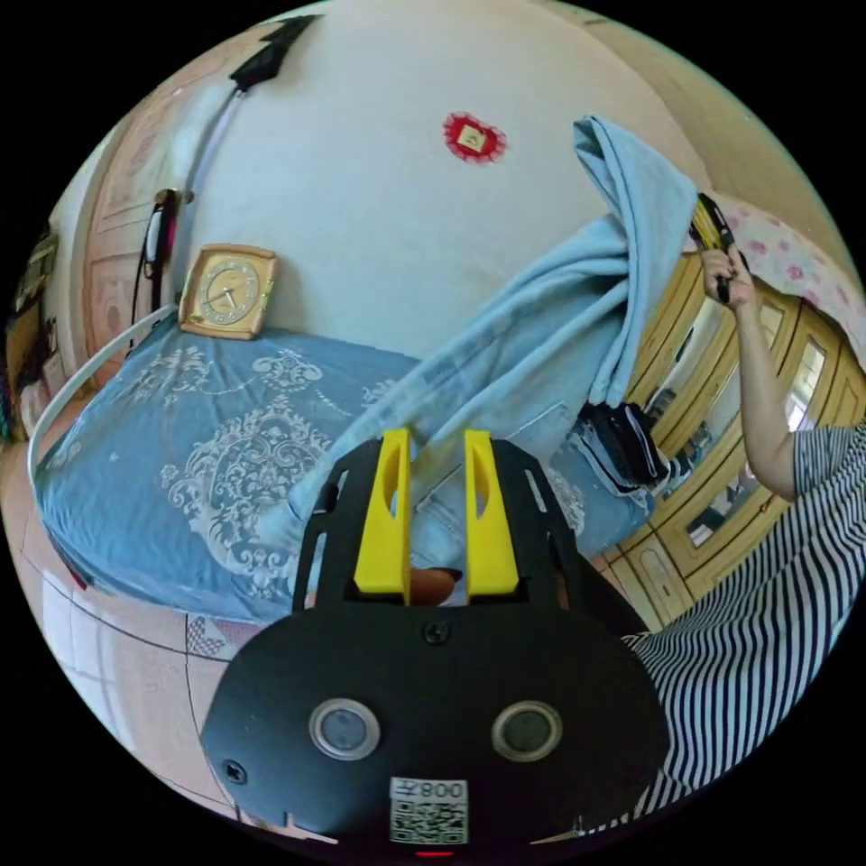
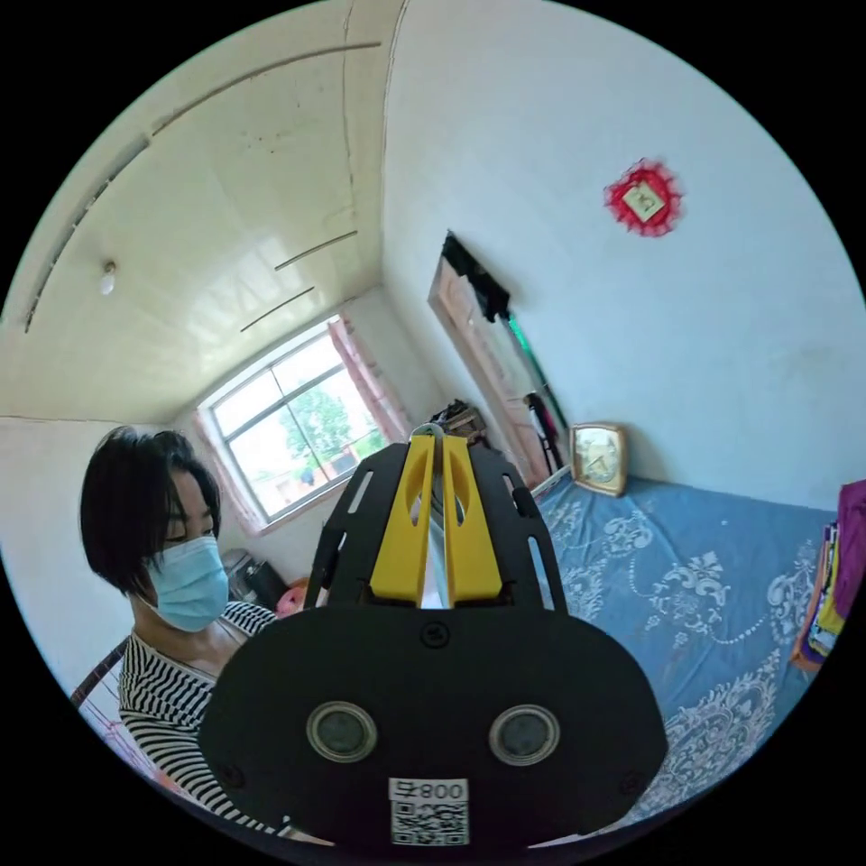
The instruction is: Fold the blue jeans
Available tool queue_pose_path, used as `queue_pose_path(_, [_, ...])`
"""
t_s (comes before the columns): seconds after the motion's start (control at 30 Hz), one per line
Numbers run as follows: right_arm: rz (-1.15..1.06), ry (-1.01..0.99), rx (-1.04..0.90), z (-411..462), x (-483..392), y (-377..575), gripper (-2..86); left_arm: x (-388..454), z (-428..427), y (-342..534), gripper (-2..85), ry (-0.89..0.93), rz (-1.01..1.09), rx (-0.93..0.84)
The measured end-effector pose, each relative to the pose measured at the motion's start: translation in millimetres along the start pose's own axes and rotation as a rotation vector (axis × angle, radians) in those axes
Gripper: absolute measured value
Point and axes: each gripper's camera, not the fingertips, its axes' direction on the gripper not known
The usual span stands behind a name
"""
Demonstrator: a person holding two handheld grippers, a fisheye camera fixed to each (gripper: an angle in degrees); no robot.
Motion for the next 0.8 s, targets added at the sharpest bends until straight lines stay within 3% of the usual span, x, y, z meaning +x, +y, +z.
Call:
queue_pose_path(0.2, [-0.061, -0.056, -0.127, 86, -38, -40, 0.8, -51, -34, 77, 9.3, -0.055, -0.079, 0.115])
queue_pose_path(0.47, [-0.066, -0.034, -0.178, 145, -85, -81, 0.8, -84, 31, 136, 10.2, 0.115, -0.009, -0.102])
queue_pose_path(0.67, [-0.055, 0.026, -0.155, 159, -118, -100, 0.9, -104, 22, 170, 10.6, 0.242, -0.011, -0.021])
queue_pose_path(0.8, [-0.045, 0.021, -0.146, 175, -137, -105, 0.9, -113, 37, 191, 12.1, 0.246, 0.025, -0.107])
